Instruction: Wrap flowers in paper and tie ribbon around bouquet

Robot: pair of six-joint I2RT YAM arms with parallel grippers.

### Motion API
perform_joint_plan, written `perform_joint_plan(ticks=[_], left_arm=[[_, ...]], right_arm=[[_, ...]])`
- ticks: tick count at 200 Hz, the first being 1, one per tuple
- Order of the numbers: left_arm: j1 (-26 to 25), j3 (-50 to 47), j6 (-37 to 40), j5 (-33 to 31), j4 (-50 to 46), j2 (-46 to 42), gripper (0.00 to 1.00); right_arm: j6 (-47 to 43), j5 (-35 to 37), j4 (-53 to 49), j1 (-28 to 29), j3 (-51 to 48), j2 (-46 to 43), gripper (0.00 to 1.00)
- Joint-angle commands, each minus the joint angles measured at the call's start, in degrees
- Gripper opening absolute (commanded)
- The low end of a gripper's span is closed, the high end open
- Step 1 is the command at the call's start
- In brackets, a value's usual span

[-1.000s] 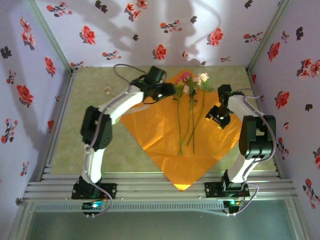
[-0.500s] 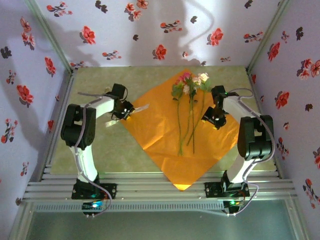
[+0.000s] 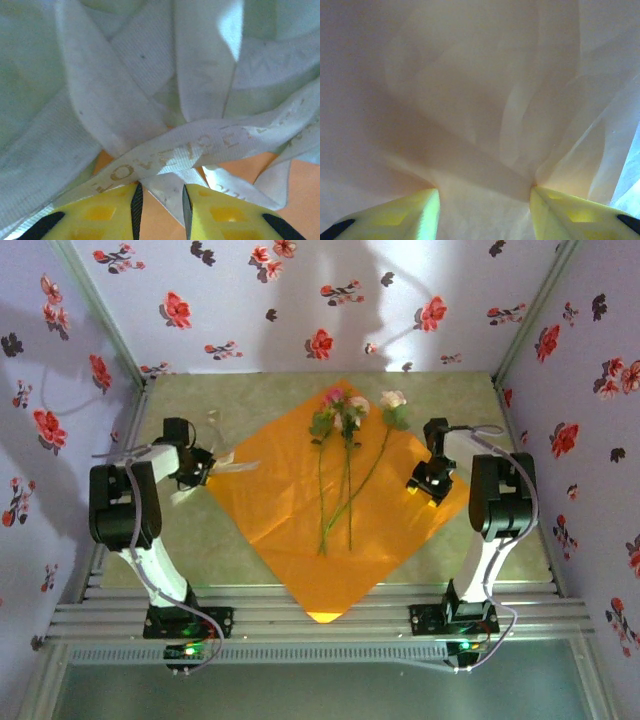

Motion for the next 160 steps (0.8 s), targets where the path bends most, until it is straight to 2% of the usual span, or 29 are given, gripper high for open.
perform_joint_plan(ticks=[1, 22, 31, 52, 86, 122, 143, 160], left_arm=[[2.23, 0.69, 0.75, -1.57, -1.12, 0.39, 0.30], [3.89, 2.67, 1.60, -1.71, -2.45, 1.01, 0.31], [4.33, 4.24, 2.51, -3.59, -5.43, 0.71, 0.31], [5.85, 5.05, 3.02, -7.12, -9.85, -0.59, 0.31], [6.99, 1.61, 3.52, -7.18, -11.00, -2.73, 0.31], [6.84, -2.79, 3.01, -11.08, -14.22, -10.73, 0.30], [3.29, -2.59, 2.91, -12.27, -16.61, -17.12, 0.40], [-4.95, 0.98, 2.17, -9.65, -18.78, -18.31, 0.43]], right_arm=[[-0.90, 0.64, -0.10, -0.21, 3.72, 4.36, 0.46], [0.00, 0.92, -0.80, -0.38, 6.78, 6.89, 0.32], [0.44, 1.26, -0.85, -0.47, 7.84, 7.52, 0.30], [0.94, 3.07, -2.20, -0.87, 11.07, 9.05, 0.29], [1.47, 5.61, -3.43, -3.26, 13.20, 9.62, 0.29], [-0.02, 4.85, -3.50, -4.86, 14.35, 8.50, 0.32], [-1.27, 4.44, -3.24, -4.15, 14.54, 5.08, 0.41], [-1.90, 5.27, -3.70, -2.86, 13.66, 0.79, 0.47]])
